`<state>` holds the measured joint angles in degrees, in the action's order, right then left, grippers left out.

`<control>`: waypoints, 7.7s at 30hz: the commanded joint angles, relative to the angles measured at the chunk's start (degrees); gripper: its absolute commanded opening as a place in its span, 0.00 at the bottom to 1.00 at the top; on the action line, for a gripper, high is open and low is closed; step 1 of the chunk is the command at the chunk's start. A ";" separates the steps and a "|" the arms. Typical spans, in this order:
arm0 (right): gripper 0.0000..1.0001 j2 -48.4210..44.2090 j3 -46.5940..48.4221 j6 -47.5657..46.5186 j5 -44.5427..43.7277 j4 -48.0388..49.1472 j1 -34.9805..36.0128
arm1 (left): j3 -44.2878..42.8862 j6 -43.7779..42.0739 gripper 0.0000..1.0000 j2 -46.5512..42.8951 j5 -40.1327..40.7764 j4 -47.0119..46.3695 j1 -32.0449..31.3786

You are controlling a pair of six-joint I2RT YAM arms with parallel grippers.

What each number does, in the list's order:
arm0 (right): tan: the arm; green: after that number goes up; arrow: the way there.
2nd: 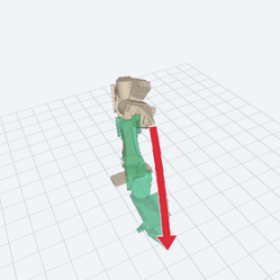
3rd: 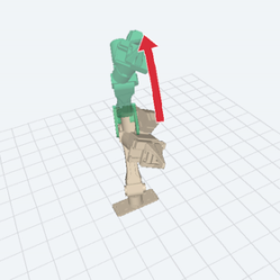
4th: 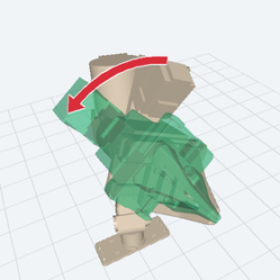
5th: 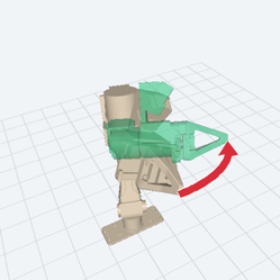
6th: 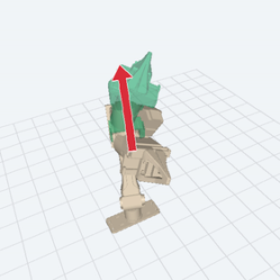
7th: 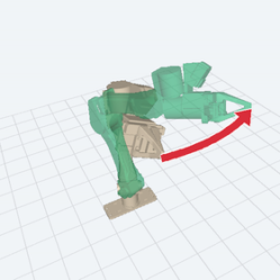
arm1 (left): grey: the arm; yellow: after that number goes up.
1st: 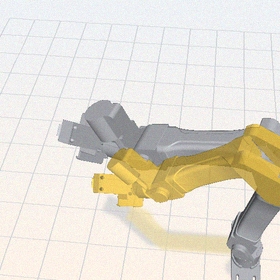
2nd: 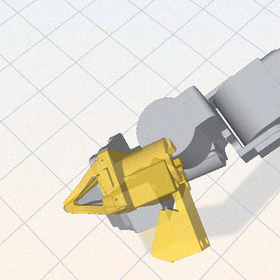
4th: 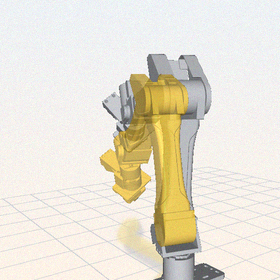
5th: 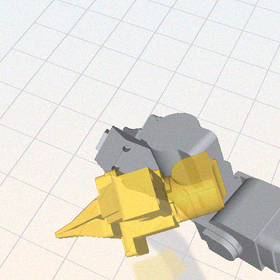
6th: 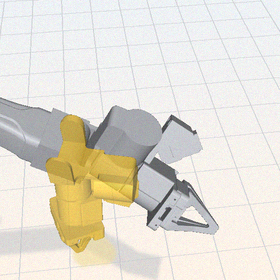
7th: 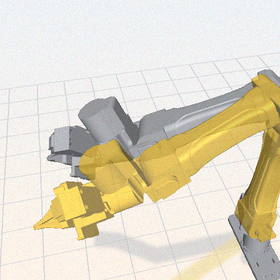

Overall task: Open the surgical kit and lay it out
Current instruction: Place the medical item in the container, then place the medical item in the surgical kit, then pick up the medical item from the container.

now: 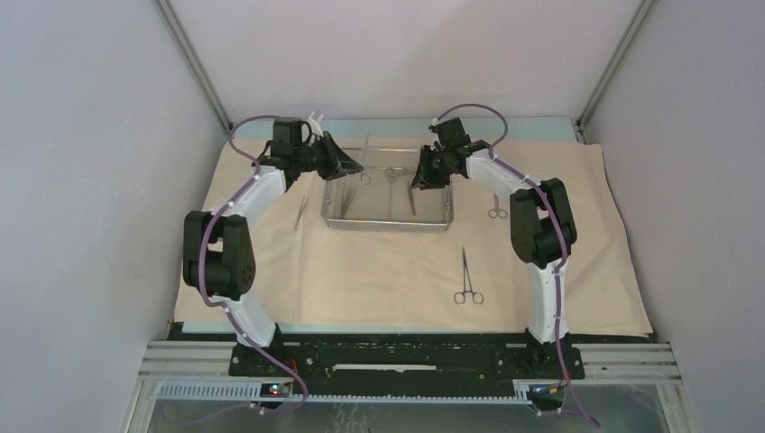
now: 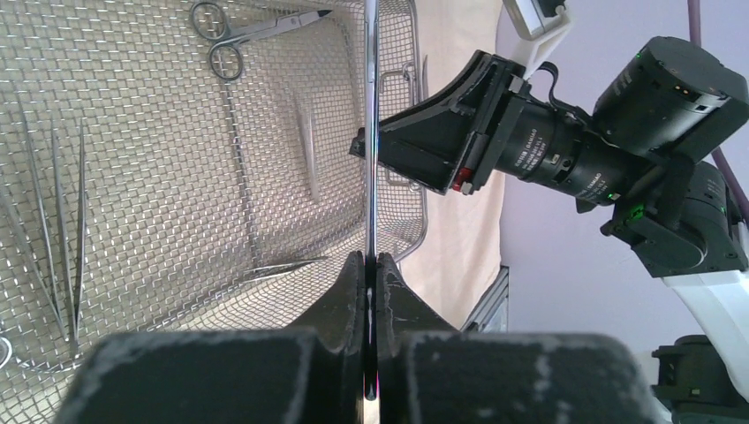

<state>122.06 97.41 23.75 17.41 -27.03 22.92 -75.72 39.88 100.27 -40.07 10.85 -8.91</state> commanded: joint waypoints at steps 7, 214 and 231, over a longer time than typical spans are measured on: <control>0.55 -5.99 3.59 1.34 -5.08 -4.20 1.61 | 7.37 2.55 0.00 -7.78 -0.32 -8.71 -0.90; 0.24 23.44 35.44 -13.46 -18.54 -14.64 8.84 | 11.86 -9.09 1.00 -27.99 27.03 13.41 -10.61; 0.00 6.27 29.73 -4.15 -16.03 -12.11 9.39 | 11.93 -7.17 1.00 -24.49 27.35 10.59 -10.61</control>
<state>139.04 127.59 15.29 -0.34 -41.58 31.64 -61.71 32.12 74.30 -13.61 23.86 -19.94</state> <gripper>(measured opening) 0.009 0.996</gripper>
